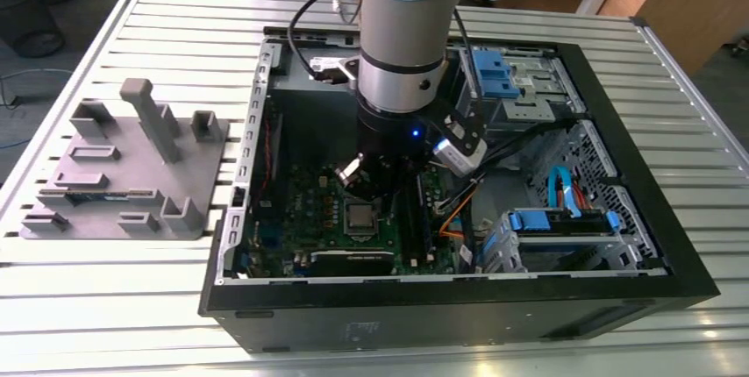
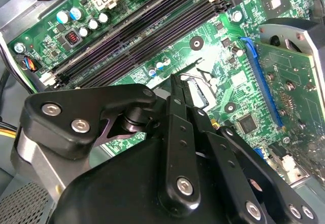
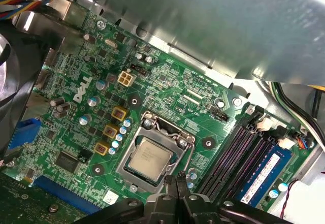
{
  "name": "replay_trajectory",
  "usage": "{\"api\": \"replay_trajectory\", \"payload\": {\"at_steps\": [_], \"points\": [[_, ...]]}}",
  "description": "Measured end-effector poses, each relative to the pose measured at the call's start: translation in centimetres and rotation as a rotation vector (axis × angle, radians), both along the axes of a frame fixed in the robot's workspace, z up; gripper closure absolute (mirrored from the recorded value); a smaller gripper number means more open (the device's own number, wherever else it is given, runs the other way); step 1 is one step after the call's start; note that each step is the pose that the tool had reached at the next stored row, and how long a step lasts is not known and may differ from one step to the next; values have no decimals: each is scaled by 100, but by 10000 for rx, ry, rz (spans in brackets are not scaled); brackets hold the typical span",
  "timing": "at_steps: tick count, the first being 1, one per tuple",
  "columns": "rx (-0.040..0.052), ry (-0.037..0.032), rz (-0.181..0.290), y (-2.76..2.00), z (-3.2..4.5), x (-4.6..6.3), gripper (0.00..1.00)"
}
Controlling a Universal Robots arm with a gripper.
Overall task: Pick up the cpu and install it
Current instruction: 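Install the first cpu locking lever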
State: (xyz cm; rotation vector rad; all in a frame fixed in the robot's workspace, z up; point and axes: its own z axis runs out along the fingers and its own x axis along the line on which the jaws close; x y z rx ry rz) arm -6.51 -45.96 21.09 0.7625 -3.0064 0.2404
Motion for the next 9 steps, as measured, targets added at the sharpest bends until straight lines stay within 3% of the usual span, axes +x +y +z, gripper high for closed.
{"api": "replay_trajectory", "payload": {"at_steps": [6, 9], "points": [[-17, -1, -14, 0, -5, 1, 87], [-37, -1, -233, 0, -15, 0, 87]]}}
